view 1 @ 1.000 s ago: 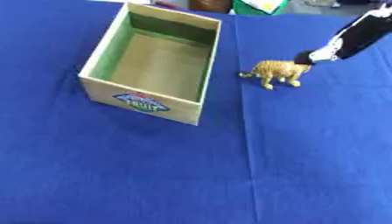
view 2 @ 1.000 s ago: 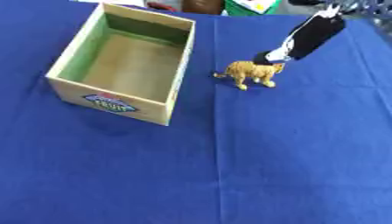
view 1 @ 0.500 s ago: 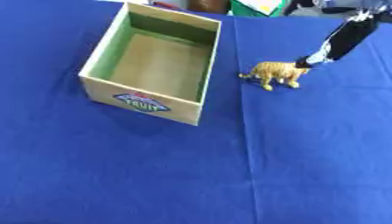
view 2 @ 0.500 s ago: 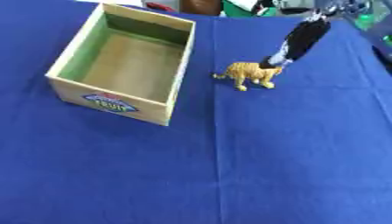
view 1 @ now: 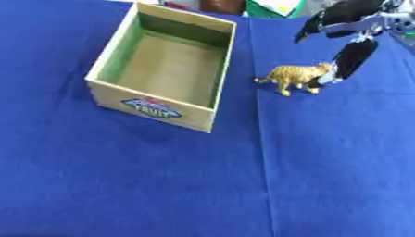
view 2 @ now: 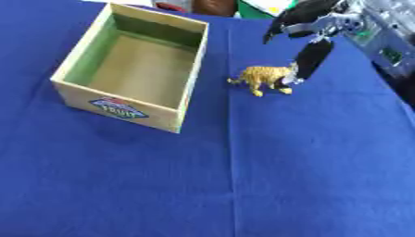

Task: Pick up objects on the table and place them in the box.

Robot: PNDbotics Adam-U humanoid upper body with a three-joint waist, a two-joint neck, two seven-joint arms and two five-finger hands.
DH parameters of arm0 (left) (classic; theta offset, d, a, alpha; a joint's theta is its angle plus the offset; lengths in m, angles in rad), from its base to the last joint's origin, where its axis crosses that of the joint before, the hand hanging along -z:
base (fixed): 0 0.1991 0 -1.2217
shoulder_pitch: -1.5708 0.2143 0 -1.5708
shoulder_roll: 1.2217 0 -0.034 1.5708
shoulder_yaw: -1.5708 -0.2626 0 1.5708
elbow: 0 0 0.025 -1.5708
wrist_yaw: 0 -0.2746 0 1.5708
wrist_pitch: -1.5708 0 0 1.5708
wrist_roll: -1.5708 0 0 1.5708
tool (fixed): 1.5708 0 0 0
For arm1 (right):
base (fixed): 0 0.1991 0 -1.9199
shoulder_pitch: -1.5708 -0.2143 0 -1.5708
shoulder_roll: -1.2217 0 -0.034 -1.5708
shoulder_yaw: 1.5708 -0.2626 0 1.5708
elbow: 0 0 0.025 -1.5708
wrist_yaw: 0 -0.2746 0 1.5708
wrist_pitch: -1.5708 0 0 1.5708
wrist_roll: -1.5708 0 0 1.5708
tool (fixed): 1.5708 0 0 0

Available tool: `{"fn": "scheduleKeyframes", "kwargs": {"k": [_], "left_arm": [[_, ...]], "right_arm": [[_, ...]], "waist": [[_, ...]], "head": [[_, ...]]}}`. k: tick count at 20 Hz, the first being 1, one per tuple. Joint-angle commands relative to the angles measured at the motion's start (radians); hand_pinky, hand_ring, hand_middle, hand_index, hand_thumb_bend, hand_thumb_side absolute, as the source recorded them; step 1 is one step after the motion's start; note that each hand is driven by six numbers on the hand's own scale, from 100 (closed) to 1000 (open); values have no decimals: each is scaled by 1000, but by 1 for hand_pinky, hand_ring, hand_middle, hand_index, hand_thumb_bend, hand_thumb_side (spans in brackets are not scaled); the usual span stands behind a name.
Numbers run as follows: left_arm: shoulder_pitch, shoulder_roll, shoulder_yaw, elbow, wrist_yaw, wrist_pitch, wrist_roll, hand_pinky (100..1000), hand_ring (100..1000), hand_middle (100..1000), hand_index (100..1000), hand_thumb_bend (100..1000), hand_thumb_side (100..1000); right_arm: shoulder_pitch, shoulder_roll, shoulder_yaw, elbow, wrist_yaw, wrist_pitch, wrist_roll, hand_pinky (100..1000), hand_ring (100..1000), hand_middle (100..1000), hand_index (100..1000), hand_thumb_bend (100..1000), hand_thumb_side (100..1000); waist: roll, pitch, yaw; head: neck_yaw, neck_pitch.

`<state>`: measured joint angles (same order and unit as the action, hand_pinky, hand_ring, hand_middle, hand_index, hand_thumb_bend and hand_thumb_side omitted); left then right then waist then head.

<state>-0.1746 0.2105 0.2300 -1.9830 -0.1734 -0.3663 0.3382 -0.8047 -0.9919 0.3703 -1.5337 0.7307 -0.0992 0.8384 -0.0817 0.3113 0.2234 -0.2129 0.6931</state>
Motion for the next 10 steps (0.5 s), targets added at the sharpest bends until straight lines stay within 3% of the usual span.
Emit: {"fn": "scheduleKeyframes", "kwargs": {"k": [1,10], "left_arm": [[-2,14,-2,-17,-4,1,-3,560,534,524,749,100,684],[-4,10,-2,-17,-4,2,-6,560,534,524,750,100,681]], "right_arm": [[-22,-5,7,35,20,3,-23,900,928,851,953,410,518],[-35,49,43,148,34,2,-45,894,926,808,952,337,482]], "waist": [[5,-18,2],[5,-15,6]], "head": [[-3,-6],[-4,-5]]}}
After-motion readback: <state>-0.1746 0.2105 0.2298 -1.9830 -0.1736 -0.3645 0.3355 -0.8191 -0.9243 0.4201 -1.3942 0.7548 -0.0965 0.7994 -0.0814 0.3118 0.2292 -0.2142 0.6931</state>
